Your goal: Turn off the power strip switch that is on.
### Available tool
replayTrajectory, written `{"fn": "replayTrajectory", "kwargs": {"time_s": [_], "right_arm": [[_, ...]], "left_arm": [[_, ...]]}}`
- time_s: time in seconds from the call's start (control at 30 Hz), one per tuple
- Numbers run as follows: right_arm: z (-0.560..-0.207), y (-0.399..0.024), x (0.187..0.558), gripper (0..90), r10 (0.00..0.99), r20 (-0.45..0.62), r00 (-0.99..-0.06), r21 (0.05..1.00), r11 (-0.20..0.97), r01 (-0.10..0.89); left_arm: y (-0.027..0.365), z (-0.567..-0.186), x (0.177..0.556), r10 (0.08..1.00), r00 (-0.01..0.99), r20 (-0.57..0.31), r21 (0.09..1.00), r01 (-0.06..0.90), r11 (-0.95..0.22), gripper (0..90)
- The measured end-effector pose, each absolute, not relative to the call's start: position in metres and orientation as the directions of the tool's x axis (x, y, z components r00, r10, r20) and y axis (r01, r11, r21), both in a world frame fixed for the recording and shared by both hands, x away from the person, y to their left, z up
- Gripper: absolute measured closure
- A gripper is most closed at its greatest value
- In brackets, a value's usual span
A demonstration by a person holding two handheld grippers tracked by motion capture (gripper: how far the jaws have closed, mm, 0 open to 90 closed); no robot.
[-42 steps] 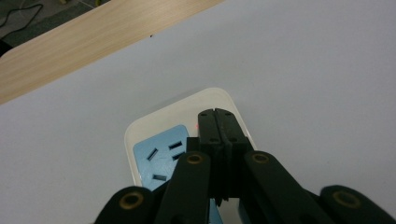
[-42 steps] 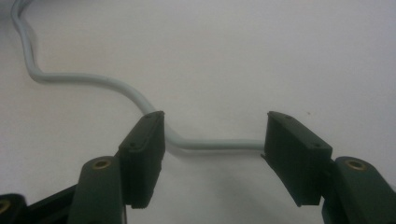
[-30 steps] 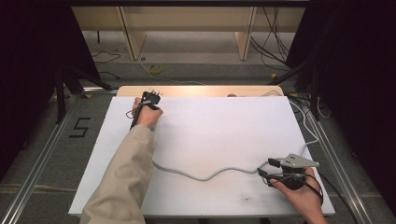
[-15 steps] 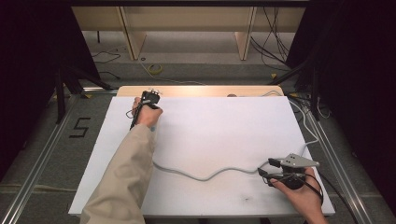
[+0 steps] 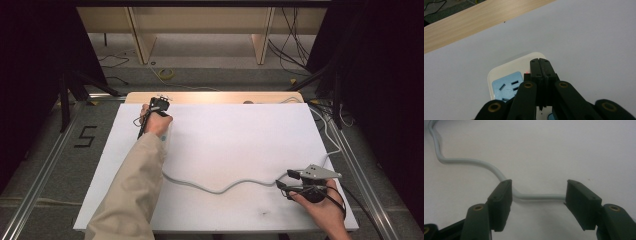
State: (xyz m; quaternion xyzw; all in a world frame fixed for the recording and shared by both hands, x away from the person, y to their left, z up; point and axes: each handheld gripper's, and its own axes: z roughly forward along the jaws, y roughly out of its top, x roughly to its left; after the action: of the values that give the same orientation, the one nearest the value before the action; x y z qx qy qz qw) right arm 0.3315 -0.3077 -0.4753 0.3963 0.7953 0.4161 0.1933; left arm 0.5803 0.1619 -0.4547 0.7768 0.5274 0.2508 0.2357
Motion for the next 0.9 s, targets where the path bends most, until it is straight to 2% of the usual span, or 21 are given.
{"fn": "replayTrajectory", "kwargs": {"time_s": [0.9], "right_arm": [[-0.4736, -0.3078, 0.3302, 39.2, 0.789, 0.016, -0.614, 0.818, 0.343, 0.462]], "left_arm": [[0.1607, -0.4558, 0.5790, 0.924, 0.351, 0.154, 0.619, 0.695, -0.366, 90.0]]}}
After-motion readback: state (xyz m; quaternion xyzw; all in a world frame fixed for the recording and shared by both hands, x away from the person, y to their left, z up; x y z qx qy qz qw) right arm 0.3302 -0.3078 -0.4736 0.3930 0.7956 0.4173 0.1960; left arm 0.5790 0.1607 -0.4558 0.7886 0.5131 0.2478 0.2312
